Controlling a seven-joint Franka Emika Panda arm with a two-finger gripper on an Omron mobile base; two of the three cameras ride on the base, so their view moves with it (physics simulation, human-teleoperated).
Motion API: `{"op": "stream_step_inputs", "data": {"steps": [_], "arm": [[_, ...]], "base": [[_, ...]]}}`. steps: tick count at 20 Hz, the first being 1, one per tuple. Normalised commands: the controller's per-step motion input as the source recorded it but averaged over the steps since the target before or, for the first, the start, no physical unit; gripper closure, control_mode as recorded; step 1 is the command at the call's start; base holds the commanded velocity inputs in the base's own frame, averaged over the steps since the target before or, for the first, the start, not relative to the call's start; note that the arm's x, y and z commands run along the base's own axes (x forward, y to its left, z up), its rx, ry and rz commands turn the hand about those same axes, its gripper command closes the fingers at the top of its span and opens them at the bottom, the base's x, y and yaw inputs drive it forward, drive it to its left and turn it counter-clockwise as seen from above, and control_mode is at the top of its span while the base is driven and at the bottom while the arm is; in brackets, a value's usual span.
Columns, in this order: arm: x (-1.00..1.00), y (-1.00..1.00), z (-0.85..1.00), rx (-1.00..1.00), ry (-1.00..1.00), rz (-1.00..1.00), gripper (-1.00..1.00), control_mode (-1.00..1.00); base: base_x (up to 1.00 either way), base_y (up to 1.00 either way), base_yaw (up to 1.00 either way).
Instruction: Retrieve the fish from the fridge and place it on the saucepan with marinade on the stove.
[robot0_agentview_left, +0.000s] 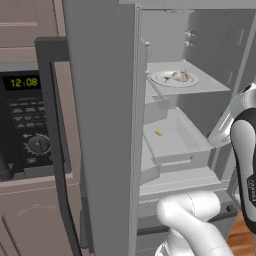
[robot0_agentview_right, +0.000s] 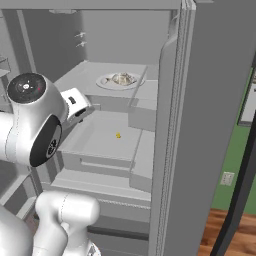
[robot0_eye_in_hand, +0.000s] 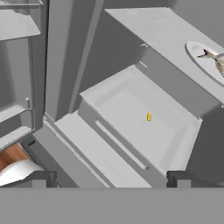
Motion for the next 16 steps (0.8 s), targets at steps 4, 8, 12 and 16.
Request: {"op": "stream_step_inputs", "data": {"steps": [4, 8, 12, 16], "arm": [[0.00, 0.00, 0.15, 0.00, 0.00, -0.08, -1.00, -1.00], [0.08, 0.00, 0.39, 0.00, 0.01, -0.09, -1.00, -1.00], [0.20, 0.00, 0.48, 0.00, 0.03, -0.02, -1.00, -1.00], [0.15, 0.00, 0.29, 0.00, 0.01, 0.00, -1.00, -1.00]], "base": [[0.00, 0.00, 0.00], [0.00, 0.00, 0.00], [0.00, 0.00, 0.00], [0.00, 0.00, 0.00]]}}
